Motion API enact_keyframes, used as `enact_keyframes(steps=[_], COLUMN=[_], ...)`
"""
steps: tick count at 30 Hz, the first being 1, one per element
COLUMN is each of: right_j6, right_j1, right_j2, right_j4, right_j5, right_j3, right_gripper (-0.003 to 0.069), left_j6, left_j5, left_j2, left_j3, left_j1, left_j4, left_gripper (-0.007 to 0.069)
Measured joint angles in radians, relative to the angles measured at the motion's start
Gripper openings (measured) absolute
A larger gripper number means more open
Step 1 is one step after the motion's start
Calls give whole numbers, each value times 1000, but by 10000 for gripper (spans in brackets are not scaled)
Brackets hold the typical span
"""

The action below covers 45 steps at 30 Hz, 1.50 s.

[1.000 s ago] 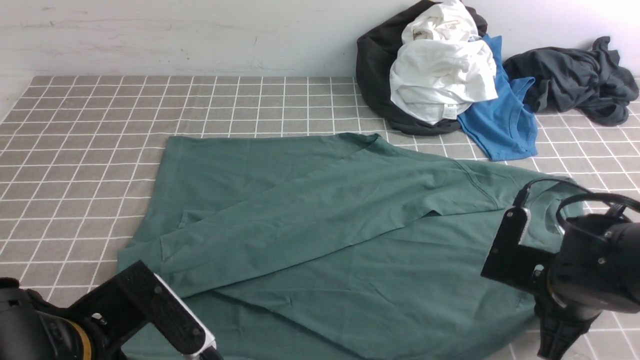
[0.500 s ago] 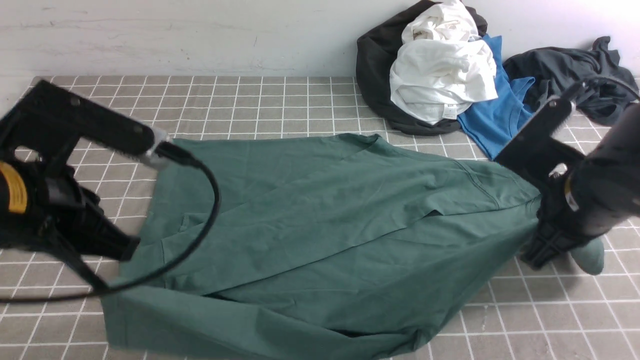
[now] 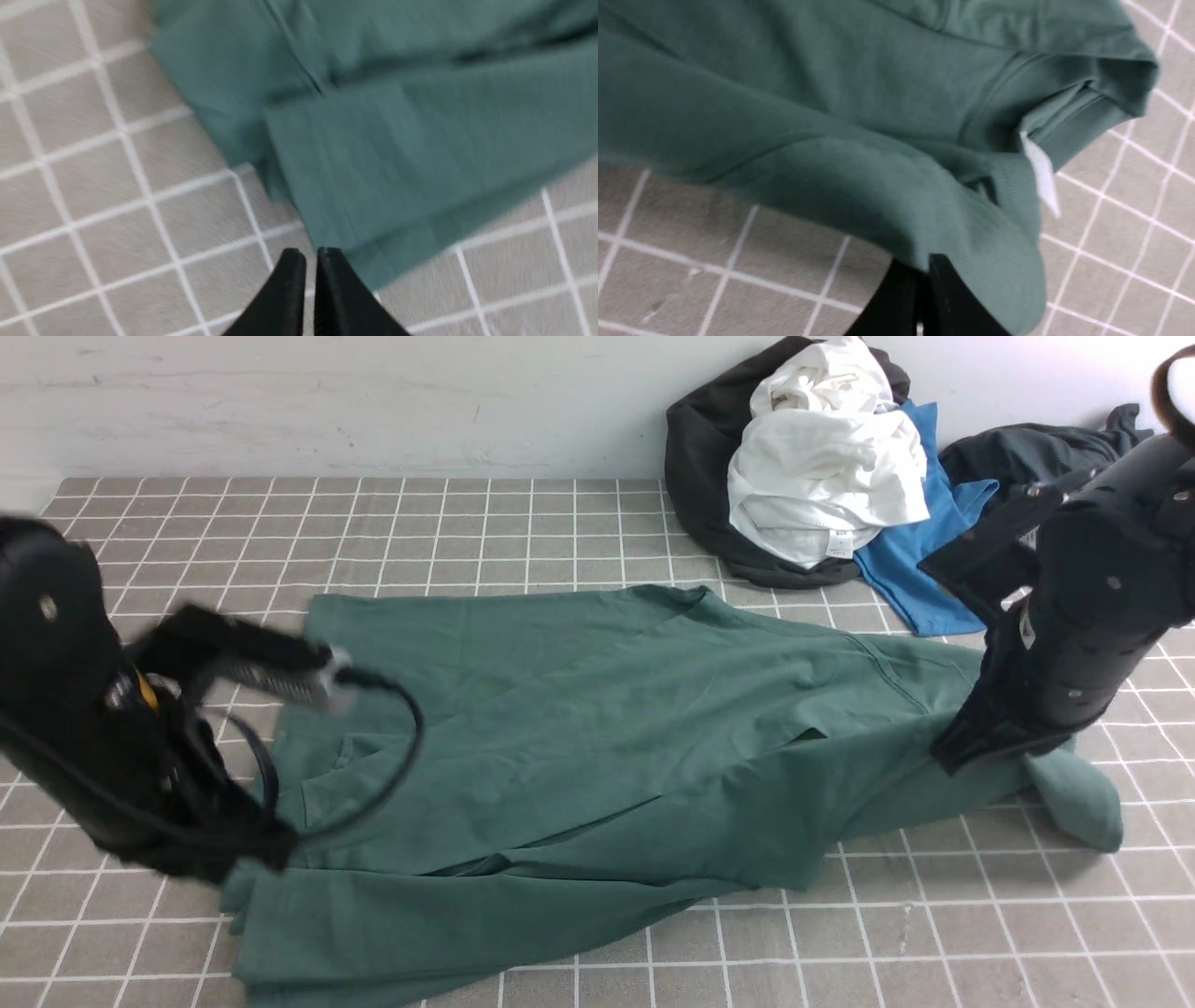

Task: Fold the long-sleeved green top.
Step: Use both arms to drag the lower edge of the fabric forward and fold it over the upper edge

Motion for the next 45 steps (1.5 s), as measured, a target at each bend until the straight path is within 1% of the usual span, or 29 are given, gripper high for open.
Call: enact_keyframes(steps=[2, 3, 4, 6, 9, 10, 11, 12, 14, 19, 22, 24, 25, 27, 28, 30, 34, 37, 38, 41, 42, 43, 45], right_j6=[-40, -49, -74, -111, -142, -142, -149, -152, -155, -161, -167, -168, -168, -170, -171, -174, -177, -178, -178, -178, -178, -178, -184], right_j1=[0, 0, 0, 0, 0, 0, 0, 0, 0, 0, 0, 0, 0, 0, 0, 0, 0, 0, 0, -1, -6, -8, -36], right_j2=[0, 0, 0, 0, 0, 0, 0, 0, 0, 0, 0, 0, 0, 0, 0, 0, 0, 0, 0, 0, 0, 0, 0], right_j4=[48, 53, 86, 129, 162, 164, 171, 173, 175, 176, 182, 182, 183, 185, 185, 185, 167, 139, 116, 53, 17, 13, -25], right_j5=[-13, -19, -35, -72, -102, -102, -106, -106, -106, -106, -106, -106, -106, -106, -106, -106, -97, -82, -75, -85, -111, -116, -192], right_j3=[9, 9, 14, 14, 14, 14, 14, 14, 14, 14, 14, 14, 14, 14, 14, 14, 14, 14, 14, 14, 14, 14, 14], right_gripper=[-5, -5, -5, -5, -5, -5, -5, -5, -5, -5, -5, -5, -5, -5, -5, -5, -5, -5, -5, -5, -5, -5, -5], left_j6=[54, 59, 101, 154, 171, 172, 175, 176, 176, 176, 161, 114, 103, 43, 27, 11, -13, -57, -97, -149, -159, -159, -165], left_j5=[-56, -62, -103, -135, -129, -127, -120, -112, -108, -108, -135, -166, -169, -182, -182, -182, -179, -173, -153, -122, -118, -117, -115], left_j2=[0, 1, 4, 22, 63, 66, 100, 122, 147, 211, 230, 230, 230, 222, 215, 194, 119, 41, -6, -64, -68, -68, -42], left_j3=[43, 55, 73, 87, 89, 90, 91, 92, 92, 93, 93, 93, 93, 93, 93, 93, 93, 92, 82, 29, -6, -18, -91], left_j1=[-29, -36, -57, -78, -84, -84, -84, -84, -84, -84, -84, -84, -84, -84, -84, -84, -84, -83, -72, -23, 8, 13, 79], left_j4=[0, 0, 0, 0, 18, 23, 49, 70, 89, 103, 108, 112, 112, 120, 126, 135, 139, 141, 141, 141, 141, 141, 138], left_gripper=[54, 58, 94, 169, 277, 283, 323, 339, 342, 325, 288, 222, 206, 84, 48, 15, 13, 13, 13, 13, 13, 13, 13])
